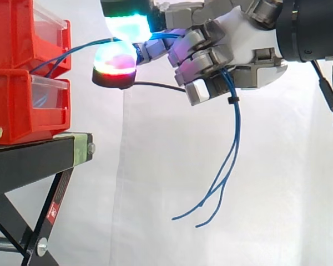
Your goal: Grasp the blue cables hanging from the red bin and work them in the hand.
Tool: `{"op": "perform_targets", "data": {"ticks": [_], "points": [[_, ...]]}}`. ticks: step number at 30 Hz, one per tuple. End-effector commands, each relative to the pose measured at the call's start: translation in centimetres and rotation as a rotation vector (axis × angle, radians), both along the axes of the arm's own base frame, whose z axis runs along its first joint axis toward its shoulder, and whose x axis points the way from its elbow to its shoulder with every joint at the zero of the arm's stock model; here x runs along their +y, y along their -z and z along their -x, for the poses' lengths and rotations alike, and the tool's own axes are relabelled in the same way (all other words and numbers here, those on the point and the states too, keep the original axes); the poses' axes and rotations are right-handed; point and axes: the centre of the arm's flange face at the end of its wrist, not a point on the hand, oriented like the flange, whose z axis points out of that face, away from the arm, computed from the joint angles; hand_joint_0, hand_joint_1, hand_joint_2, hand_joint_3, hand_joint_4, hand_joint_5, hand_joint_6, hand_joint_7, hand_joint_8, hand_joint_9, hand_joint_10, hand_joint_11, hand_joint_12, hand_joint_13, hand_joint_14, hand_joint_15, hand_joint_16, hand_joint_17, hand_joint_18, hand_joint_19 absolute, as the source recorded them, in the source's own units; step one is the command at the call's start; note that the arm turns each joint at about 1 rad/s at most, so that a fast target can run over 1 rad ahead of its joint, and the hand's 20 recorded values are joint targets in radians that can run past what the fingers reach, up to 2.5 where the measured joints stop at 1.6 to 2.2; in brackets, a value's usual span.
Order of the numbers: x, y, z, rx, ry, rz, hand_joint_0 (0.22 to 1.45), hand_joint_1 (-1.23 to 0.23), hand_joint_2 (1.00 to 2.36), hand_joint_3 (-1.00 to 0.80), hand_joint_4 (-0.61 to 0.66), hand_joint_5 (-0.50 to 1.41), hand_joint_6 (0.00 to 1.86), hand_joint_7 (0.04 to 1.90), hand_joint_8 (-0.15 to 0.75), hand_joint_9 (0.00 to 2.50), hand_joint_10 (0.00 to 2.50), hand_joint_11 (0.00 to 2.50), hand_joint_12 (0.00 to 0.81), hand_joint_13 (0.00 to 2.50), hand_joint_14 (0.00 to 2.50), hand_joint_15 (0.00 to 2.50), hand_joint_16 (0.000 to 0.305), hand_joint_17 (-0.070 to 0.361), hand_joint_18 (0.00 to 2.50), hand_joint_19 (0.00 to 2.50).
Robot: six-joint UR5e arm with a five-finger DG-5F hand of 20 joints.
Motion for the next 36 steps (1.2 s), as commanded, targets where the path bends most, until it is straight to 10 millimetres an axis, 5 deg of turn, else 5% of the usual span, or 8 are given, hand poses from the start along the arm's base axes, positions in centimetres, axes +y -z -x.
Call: {"op": "perform_targets", "data": {"ticks": [1, 11, 16, 21, 25, 28, 33, 36], "points": [[0.01, -0.01, -0.02, 0.001, 0.001, 0.006, 0.95, -0.57, 1.02, -0.44, 0.26, 0.43, 0.0, 1.44, 0.535, 1.78, 2.5, 2.5, 0.712, 2.02, 2.5, 1.97, 0.237, 0.178, 2.5, 0.65], [0.09, -0.01, -0.06, 0.001, -0.008, 0.007, 0.94, -0.59, 1.03, -0.12, 0.16, 0.42, 0.0, 1.37, 0.535, 1.78, 2.5, 2.5, 0.712, 2.02, 2.5, 1.97, 0.237, 0.178, 2.5, 0.65], [0.1, -0.02, -0.08, 0.0, -0.008, 0.006, 0.88, -0.62, 1.02, -0.55, 0.19, 0.45, 0.01, 1.38, 0.535, 1.78, 2.5, 2.5, 0.712, 2.02, 2.5, 1.97, 0.237, 0.178, 2.5, 0.65], [0.13, -0.07, -0.14, -0.006, -0.01, 0.004, 0.95, -0.6, 1.02, -0.21, 0.19, 0.45, 0.01, 1.33, 0.535, 1.78, 2.5, 2.5, 0.712, 2.02, 2.5, 1.97, 0.237, 0.178, 2.5, 0.65], [0.2, -0.07, -0.17, -0.006, -0.017, 0.006, 0.96, -0.62, 1.02, -0.23, 0.2, 0.47, 0.01, 1.26, 0.535, 1.78, 2.5, 2.5, 0.712, 2.02, 2.5, 1.97, 0.237, 0.178, 2.5, 0.65], [0.19, -0.06, -0.16, -0.004, -0.017, 0.006, 0.92, -0.63, 1.02, -0.52, 0.23, 0.44, 0.02, 1.22, 0.535, 1.78, 2.5, 2.5, 0.712, 2.02, 2.5, 1.97, 0.237, 0.178, 2.5, 0.65], [0.18, -0.04, -0.13, -0.001, -0.017, 0.007, 0.95, -0.62, 1.02, -0.13, 0.15, 0.44, 0.01, 1.25, 0.535, 1.78, 2.5, 2.5, 0.712, 2.02, 2.5, 1.97, 0.237, 0.178, 2.5, 0.65], [0.19, 0.01, -0.09, 0.004, -0.021, 0.01, 0.9, -0.63, 1.02, -0.34, 0.21, 0.44, 0.01, 1.24, 0.535, 1.78, 2.5, 2.5, 0.712, 2.02, 2.5, 1.97, 0.237, 0.178, 2.5, 0.65]]}}
